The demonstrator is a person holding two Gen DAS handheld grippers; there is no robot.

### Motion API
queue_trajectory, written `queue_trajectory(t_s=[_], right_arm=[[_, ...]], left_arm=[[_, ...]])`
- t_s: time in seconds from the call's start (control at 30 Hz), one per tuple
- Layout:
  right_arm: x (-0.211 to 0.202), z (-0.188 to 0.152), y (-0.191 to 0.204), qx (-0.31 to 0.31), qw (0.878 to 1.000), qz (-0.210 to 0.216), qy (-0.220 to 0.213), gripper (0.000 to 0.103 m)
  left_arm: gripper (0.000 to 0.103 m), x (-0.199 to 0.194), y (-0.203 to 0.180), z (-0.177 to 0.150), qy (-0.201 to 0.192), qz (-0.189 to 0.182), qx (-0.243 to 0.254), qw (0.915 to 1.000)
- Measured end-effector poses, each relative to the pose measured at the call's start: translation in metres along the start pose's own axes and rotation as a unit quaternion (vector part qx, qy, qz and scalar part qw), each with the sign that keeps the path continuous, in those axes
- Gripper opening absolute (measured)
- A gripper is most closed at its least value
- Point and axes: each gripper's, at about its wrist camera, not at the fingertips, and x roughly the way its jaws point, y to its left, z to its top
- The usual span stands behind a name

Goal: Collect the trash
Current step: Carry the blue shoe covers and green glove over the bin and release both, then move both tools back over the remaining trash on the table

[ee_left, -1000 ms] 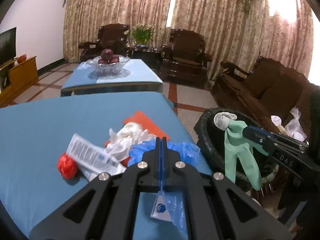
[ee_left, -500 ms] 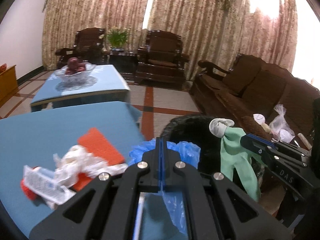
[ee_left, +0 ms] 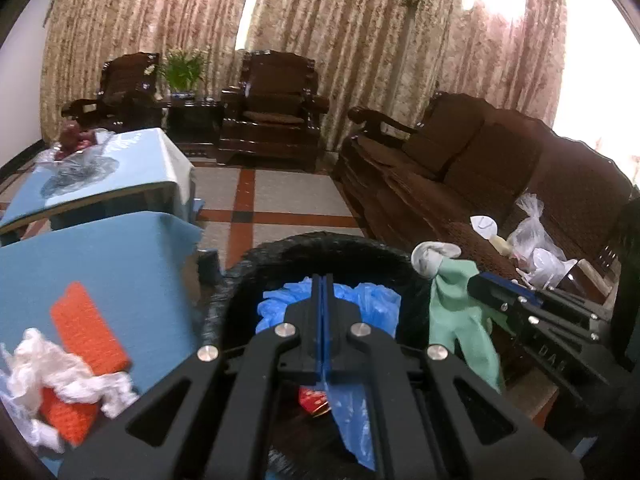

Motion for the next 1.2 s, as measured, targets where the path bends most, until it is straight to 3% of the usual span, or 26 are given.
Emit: queue_trajectory(t_s=[0.2, 0.23, 0.27, 0.3, 0.33, 0.4, 0.43, 0.47, 0.67, 1.0, 1.2], right_arm=[[0.016, -0.003, -0.02, 0.012, 1.0, -0.011, 0.012, 0.013], [0.017, -0.004, -0.022, 0.014, 1.0, -0.016, 0.012, 0.019], [0.016, -0.006, -0.022, 0.015, 1.0, -0.019, 0.011, 0.039], [0.015, -0.008, -0.022, 0.015, 1.0, -0.026, 0.009, 0.051], [0.013, -0.01, -0.021, 0.014, 0.999, -0.036, 0.002, 0.066], [0.01, -0.011, -0.017, 0.008, 0.999, -0.043, -0.002, 0.076], [0.008, -0.012, -0.012, 0.004, 0.999, -0.048, 0.0, 0.089], [0.007, -0.013, -0.008, 0.001, 0.999, -0.054, 0.001, 0.095], [0.002, -0.023, 0.035, -0.003, 0.999, -0.034, 0.018, 0.097], [-0.017, -0.057, 0.161, -0.054, 0.997, 0.041, 0.03, 0.097], [-0.023, -0.076, 0.214, -0.063, 0.996, 0.066, 0.024, 0.097]], left_arm=[[0.005, 0.028, -0.007, 0.001, 0.024, -0.025, -0.004, 0.9994], [0.019, 0.029, -0.005, 0.0, 0.03, -0.029, -0.008, 0.9991], [0.035, 0.03, -0.002, 0.0, 0.032, -0.029, -0.012, 0.999], [0.051, 0.029, 0.0, 0.0, 0.028, -0.027, -0.015, 0.9991], [0.056, 0.026, 0.003, -0.001, 0.022, -0.022, -0.016, 0.9994], [0.06, 0.019, 0.011, -0.004, 0.024, -0.014, -0.015, 0.9995], [0.066, 0.015, 0.015, -0.006, 0.024, -0.008, -0.016, 0.9996], [0.071, 0.007, 0.023, -0.008, 0.023, 0.005, -0.017, 0.9996], [0.087, -0.046, 0.08, -0.03, 0.021, 0.076, -0.035, 0.9963], [0.088, -0.142, 0.166, -0.081, 0.03, 0.198, -0.071, 0.9772], [0.088, -0.178, 0.202, -0.103, 0.028, 0.237, -0.089, 0.967]])
